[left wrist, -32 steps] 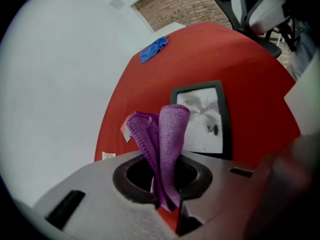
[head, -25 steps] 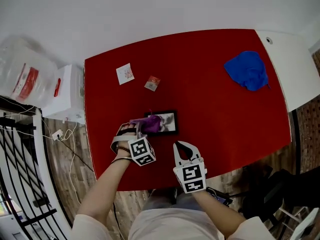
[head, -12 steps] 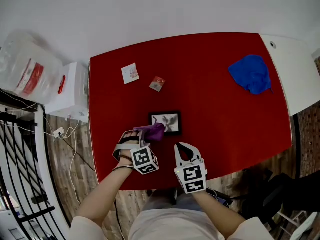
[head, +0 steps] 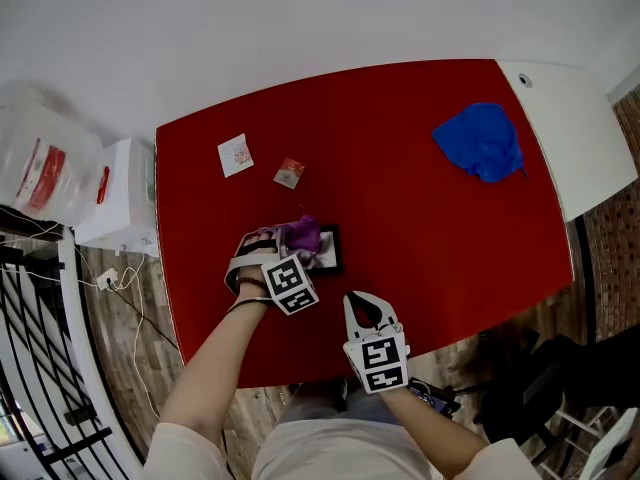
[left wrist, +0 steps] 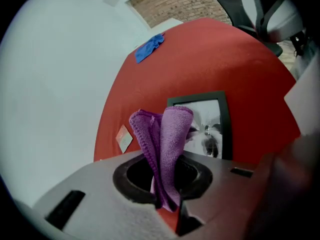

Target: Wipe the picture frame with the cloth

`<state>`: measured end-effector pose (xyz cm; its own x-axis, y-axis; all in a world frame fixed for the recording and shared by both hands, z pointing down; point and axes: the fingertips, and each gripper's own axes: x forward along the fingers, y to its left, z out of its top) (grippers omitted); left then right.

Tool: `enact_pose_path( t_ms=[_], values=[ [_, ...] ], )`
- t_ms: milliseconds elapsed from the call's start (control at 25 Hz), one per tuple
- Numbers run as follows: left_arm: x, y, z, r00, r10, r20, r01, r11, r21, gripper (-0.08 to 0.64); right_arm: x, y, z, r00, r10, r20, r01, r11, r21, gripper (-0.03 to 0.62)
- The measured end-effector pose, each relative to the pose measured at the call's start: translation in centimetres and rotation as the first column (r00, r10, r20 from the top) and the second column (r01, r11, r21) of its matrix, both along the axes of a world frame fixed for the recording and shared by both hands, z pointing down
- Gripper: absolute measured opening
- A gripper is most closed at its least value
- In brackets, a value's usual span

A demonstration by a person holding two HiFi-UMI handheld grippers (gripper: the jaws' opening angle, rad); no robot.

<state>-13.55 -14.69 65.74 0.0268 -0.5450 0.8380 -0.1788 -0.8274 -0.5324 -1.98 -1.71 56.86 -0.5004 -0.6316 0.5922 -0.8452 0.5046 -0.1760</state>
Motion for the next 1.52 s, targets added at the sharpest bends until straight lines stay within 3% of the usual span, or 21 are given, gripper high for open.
enact_pose_path(
  t_ms=[200, 680, 920, 1040, 1200, 1520],
  values=[
    [0.4, 1.1, 0.1, 1.0, 0.008, 0.003, -0.007, 1.0, -0.01, 0.061, 0.5, -0.2, 0.3, 1.0, 0.012, 0.004, -0.012, 1.0, -0.005, 0.003],
    [1.5, 10.4, 0.3, 0.999, 0.05, -0.009, -0.051, 0.995, -0.086, 0.061, 0.0, -0.3, 0.7, 1.0, -0.006, -0.006, 0.006, 1.0, 0.0, 0.003],
    [2.2, 7.0, -0.9, 0.997, 0.012, -0.075, -0.015, 0.999, -0.043, 0.061, -0.1, 0.1, 0.3, 1.0, -0.013, 0.003, 0.013, 1.0, -0.007, 0.003],
    [2.1, 3.4, -1.3, 0.999, 0.013, -0.043, -0.013, 1.0, 0.005, 0.061, 0.4, 0.2, 0.3, 1.0, -0.005, -0.001, 0.005, 1.0, -0.009, 0.003],
    [2.5, 1.1, -0.3, 0.999, -0.02, -0.037, 0.02, 1.0, -0.002, 0.061, 1.3, 0.4, 0.3, 1.0, 0.005, -0.007, -0.005, 1.0, -0.012, 0.003],
    [3.5, 2.5, 0.4, 1.0, 0.025, -0.015, -0.025, 0.999, -0.027, 0.061, 2.6, -0.1, 1.1, 0.999, 0.037, -0.01, -0.037, 0.999, -0.019, 0.003]
  ],
)
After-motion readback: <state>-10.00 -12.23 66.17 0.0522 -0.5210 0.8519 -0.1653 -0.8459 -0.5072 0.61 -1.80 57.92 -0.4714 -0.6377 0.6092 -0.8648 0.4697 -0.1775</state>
